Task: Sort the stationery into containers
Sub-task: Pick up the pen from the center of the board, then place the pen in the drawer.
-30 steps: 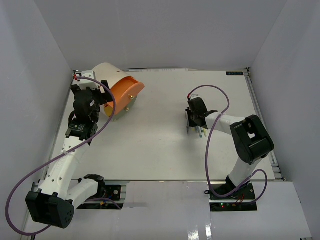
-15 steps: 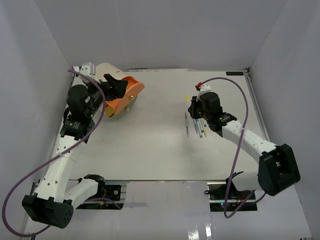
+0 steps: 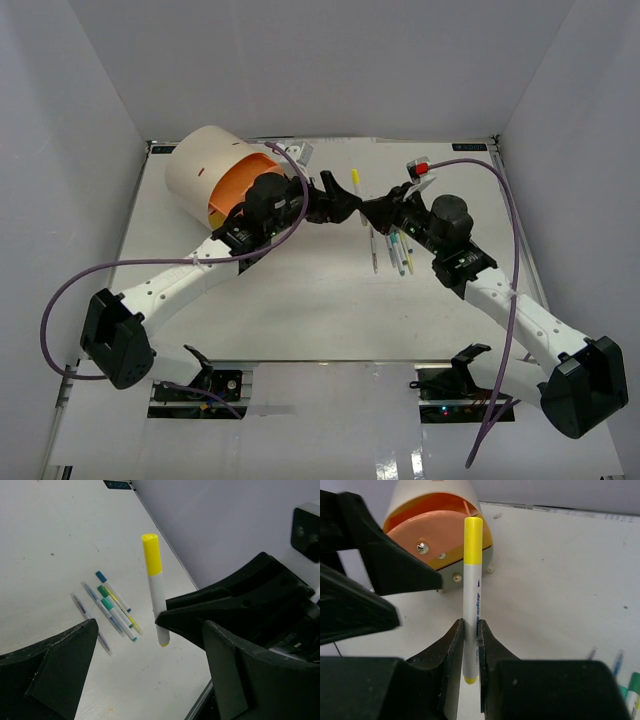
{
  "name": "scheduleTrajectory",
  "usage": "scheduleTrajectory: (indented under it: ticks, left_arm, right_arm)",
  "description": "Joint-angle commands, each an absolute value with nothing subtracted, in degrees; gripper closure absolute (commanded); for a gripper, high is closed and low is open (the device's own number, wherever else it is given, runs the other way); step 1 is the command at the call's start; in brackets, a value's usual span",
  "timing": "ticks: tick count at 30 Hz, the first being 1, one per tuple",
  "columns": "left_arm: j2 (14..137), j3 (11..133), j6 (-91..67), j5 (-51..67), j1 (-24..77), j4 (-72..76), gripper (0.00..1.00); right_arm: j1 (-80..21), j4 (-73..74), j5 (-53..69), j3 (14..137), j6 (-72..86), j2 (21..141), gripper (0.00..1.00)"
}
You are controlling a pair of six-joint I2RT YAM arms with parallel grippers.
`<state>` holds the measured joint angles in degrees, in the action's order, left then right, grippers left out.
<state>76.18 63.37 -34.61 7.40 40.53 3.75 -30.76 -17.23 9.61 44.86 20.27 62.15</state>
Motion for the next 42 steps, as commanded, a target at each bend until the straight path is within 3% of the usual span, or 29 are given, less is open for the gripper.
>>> scheduleTrajectory:
  ticks: [1, 8, 11, 15, 19, 27, 31, 34, 35, 38, 42]
  left_arm:
    - [78.04, 67.14, -36.03, 3.34, 42.01, 8.61, 0.04]
    - [82.44, 69.43, -36.12, 1.76, 44.21, 10.81, 0.11]
    - [82.88, 68.91, -36.74, 1.84, 44.21, 12.04, 0.2]
    - [82.88, 67.94, -37.26, 3.07, 44.21, 13.36, 0.32]
    - [82.71, 67.15, -36.92, 4.04, 44.21, 14.15, 0.53]
    - [82.44, 65.39, -35.86, 6.15, 44.21, 16.52, 0.82]
    - [80.6, 65.3, -32.27, 3.88, 44.21, 14.6, 0.87]
    - [78.67, 67.14, -27.0, -0.33, 43.95, 9.33, 0.89]
    - [78.05, 68.54, -25.42, -2.09, 43.68, 7.75, 0.89]
    - [76.03, 72.93, -18.56, -5.88, 43.24, -2.5, 0.9]
    - [73.66, 79.61, -7.77, -12.64, 42.8, -12.99, 0.86]
  right_arm:
    - [-30.85, -23.64, 13.44, 43.77, 22.94, 60.29, 0.86]
    - [-30.85, -24.87, 15.12, 42.54, 23.73, 59.24, 0.85]
    - [-30.85, -25.57, 15.47, 42.01, 24.26, 59.15, 0.84]
    - [-30.85, -26.19, 15.47, 41.49, 24.87, 59.06, 0.84]
    - [-30.85, -26.54, 15.64, 41.31, 24.96, 59.06, 0.84]
    - [-30.85, -25.93, 16.0, 41.48, 24.52, 59.5, 0.8]
    - [-30.85, -23.56, 14.86, 40.7, 21.98, 58.54, 0.63]
    - [-30.85, -19.97, 11.35, 40.17, 19.09, 57.14, 0.41]
    - [-30.85, -18.47, 10.38, 40.25, 18.38, 56.69, 0.23]
    - [-30.85, -11.46, 7.48, 41.74, 14.35, 55.37, 0.02]
    - [-30.76, -4.14, 4.66, 42.63, 9.76, 53.36, 0.02]
